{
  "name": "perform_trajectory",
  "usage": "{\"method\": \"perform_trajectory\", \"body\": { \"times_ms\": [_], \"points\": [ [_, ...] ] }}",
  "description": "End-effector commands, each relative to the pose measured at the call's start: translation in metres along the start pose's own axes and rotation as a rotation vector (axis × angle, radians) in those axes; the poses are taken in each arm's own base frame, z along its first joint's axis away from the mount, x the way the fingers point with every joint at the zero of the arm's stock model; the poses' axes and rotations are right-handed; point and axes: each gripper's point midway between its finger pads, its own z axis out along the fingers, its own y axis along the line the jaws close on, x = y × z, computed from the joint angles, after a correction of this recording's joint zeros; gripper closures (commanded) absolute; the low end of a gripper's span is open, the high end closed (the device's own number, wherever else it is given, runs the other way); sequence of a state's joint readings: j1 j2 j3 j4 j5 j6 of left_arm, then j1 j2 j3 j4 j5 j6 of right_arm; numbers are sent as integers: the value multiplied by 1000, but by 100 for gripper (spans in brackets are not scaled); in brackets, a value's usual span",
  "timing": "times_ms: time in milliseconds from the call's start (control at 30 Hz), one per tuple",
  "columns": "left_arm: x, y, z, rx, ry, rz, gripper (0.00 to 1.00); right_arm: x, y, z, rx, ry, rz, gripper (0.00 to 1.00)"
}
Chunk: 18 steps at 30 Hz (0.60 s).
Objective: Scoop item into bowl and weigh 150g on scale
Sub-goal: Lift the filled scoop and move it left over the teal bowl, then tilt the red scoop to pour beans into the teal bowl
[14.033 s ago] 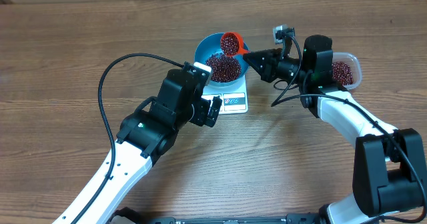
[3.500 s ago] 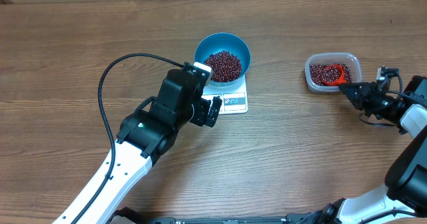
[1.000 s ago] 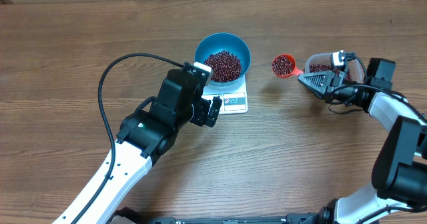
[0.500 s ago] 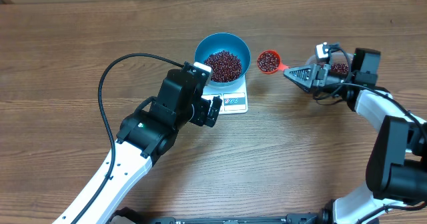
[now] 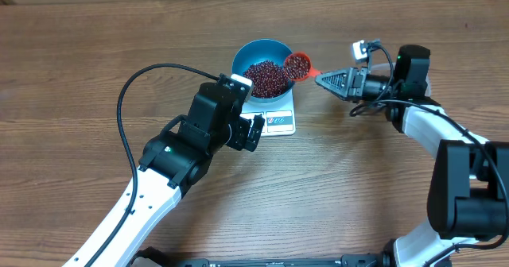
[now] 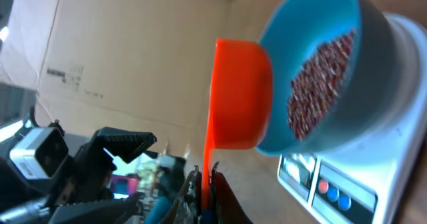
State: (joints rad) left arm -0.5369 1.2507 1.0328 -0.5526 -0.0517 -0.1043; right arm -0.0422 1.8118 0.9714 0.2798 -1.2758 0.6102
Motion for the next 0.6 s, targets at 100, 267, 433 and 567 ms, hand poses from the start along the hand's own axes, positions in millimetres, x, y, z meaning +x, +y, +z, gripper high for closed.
{"method": "perform_trajectory", "body": {
  "times_ms": [100, 267, 433, 567],
  "points": [
    [1, -2, 1, 12, 4, 12, 0, -11, -14, 17, 96, -70, -30, 96],
    [1, -2, 1, 12, 4, 12, 0, -18, -26, 23, 182, -119, -110, 96],
    [1, -2, 1, 12, 4, 12, 0, -14, -24, 31, 192, -93, -279, 96],
    [1, -2, 1, 12, 4, 12, 0, -10, -21, 37, 188, -69, -390, 96]
  ]
}}
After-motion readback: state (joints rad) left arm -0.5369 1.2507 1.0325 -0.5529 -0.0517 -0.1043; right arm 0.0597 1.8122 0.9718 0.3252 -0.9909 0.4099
